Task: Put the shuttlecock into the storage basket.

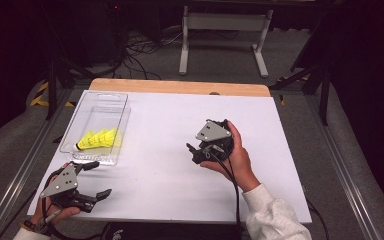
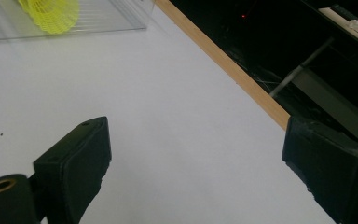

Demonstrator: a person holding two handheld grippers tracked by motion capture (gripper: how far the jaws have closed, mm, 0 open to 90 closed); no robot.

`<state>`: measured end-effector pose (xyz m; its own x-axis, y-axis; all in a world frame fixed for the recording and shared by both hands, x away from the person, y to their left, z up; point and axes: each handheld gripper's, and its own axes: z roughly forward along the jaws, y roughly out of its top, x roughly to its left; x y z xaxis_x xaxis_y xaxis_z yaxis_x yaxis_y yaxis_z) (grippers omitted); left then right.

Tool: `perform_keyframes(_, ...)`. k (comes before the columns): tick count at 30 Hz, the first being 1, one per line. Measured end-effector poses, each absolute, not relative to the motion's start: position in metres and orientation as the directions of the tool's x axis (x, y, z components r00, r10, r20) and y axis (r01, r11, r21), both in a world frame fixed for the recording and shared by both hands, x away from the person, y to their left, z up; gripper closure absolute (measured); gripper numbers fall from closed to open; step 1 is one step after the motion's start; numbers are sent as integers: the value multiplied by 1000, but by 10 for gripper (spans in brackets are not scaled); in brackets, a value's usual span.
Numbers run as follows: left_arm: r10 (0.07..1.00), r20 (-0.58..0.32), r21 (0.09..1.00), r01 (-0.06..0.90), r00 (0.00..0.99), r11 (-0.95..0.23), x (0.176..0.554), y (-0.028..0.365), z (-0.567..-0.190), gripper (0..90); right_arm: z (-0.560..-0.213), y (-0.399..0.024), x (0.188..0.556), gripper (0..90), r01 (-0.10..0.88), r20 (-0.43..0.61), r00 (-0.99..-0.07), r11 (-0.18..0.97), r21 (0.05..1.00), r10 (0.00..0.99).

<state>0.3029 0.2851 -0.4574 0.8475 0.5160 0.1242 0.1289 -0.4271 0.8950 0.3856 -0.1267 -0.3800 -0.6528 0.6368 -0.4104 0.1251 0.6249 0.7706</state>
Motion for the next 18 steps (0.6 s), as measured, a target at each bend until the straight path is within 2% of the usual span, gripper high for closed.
perform_keyframes(18, 520, 138, 892, 123, 843, -435, 305, 283, -457, 76, -387, -144, 362, 84, 107, -427, -628, 615, 781, 651)
